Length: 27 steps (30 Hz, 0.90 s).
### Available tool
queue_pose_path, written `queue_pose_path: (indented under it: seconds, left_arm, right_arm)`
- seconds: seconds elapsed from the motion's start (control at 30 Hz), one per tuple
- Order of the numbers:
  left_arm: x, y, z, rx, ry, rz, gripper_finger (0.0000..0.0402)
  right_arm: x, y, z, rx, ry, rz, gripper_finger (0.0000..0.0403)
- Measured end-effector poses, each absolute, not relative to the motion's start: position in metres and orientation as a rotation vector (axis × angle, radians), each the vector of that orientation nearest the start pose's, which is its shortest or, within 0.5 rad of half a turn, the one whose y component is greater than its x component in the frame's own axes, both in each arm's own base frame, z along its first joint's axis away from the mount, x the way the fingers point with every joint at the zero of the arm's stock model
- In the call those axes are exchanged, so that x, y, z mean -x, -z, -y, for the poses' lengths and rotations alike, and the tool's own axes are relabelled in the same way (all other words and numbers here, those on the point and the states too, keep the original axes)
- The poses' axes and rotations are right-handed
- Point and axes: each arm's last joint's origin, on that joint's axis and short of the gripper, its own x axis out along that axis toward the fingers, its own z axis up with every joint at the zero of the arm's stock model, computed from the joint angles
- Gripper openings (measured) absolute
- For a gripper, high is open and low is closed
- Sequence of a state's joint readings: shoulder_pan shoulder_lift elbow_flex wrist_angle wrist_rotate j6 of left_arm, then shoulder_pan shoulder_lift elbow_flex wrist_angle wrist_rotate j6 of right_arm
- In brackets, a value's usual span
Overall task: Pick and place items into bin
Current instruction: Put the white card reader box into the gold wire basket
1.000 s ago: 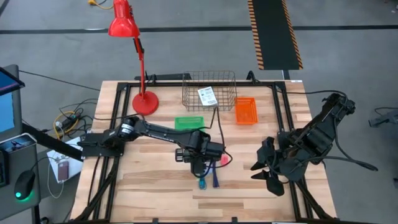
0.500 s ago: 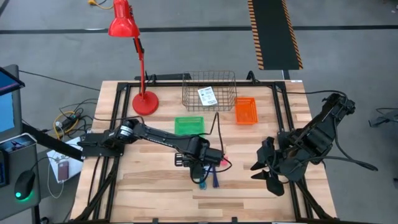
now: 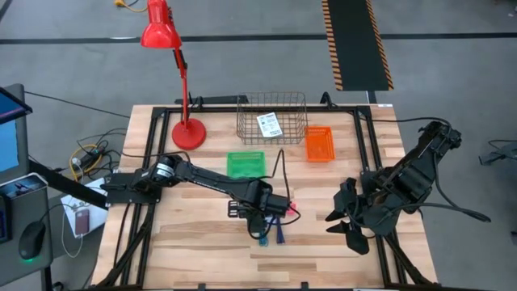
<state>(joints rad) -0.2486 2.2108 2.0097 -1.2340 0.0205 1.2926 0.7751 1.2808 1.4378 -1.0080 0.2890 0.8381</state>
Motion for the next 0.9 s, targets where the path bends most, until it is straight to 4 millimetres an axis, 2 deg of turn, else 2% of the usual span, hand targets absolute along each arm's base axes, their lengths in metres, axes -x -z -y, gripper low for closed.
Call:
queue_pose_path:
  seconds: [0.9]
  left_arm:
    - [-0.4292,-0.229,0.11,-1.212,1.146,-1.068,0.0217]
  right_arm:
    - [-0.1772,-0.3822,-0.1621,-0.349,-0.115,-0.859,0.0136]
